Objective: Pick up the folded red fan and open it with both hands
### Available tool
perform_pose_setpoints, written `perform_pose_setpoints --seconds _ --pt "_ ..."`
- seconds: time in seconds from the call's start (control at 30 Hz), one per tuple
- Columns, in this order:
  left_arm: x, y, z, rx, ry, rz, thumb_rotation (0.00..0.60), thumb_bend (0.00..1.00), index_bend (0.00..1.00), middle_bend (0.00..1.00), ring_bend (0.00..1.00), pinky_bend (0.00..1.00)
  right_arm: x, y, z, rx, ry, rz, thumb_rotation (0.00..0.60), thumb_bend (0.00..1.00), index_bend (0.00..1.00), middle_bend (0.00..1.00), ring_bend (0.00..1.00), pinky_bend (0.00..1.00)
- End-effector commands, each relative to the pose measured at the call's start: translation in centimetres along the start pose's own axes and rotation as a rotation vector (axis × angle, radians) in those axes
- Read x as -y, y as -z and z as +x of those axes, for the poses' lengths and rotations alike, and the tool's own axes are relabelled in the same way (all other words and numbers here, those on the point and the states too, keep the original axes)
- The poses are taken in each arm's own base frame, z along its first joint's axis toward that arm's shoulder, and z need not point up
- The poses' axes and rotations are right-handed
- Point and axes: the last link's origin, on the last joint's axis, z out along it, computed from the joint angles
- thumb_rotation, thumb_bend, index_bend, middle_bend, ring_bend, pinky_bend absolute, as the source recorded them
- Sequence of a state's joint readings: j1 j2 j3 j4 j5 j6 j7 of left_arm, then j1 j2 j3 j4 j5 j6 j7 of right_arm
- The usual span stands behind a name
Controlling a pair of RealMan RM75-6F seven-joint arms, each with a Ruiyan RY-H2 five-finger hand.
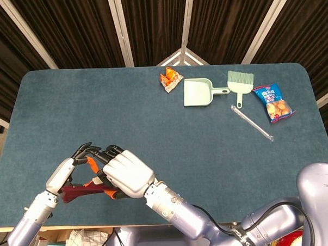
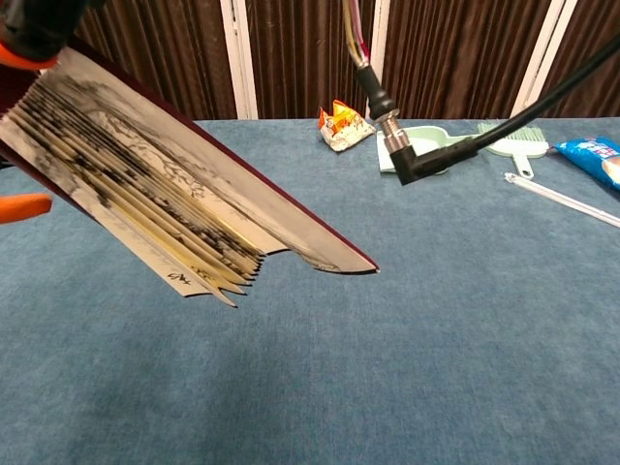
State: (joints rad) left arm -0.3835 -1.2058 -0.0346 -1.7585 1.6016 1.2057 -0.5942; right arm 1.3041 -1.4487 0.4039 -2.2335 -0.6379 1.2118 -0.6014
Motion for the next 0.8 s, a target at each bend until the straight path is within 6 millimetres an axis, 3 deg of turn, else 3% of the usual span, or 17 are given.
perform_pose_setpoints --seconds 0.03,0.47,0.6,0.7,0.8 --pt "0.0 -0.1 0.1 -0.001 0.002 0.002 0.600 0.47 0.61 0.18 0.00 0.15 -0.2 0.1 0.1 0.000 0.003 -0.003 0.600 0.55 0.75 0.12 0.25 0.19" --pt "0.0 0.2 1.0 -0.024 -0.009 0.010 0.600 0.52 0.66 0.20 0.00 0.15 -1.1 0.6 0.5 -0.002 -0.015 -0.020 0.600 0.55 0.75 0.12 0.25 0.19" --pt "0.1 -0.2 0.8 -0.010 -0.006 0.019 0.600 0.51 0.60 0.20 0.00 0.15 -1.0 0.8 0.7 -0.002 -0.027 -0.011 0.600 0.55 0.75 0.12 0.25 0.19" --pt "0.1 -0.5 0.3 0.014 0.010 0.017 0.600 0.45 0.52 0.18 0.00 0.15 -0.8 1.0 0.8 0.000 -0.038 -0.005 0.600 0.56 0.75 0.12 0.25 0.19" --pt "0.0 -0.8 -0.1 0.038 0.014 0.004 0.600 0.32 0.46 0.15 0.00 0.15 -0.8 1.1 0.7 0.006 -0.032 -0.002 0.600 0.55 0.75 0.12 0.25 0.19"
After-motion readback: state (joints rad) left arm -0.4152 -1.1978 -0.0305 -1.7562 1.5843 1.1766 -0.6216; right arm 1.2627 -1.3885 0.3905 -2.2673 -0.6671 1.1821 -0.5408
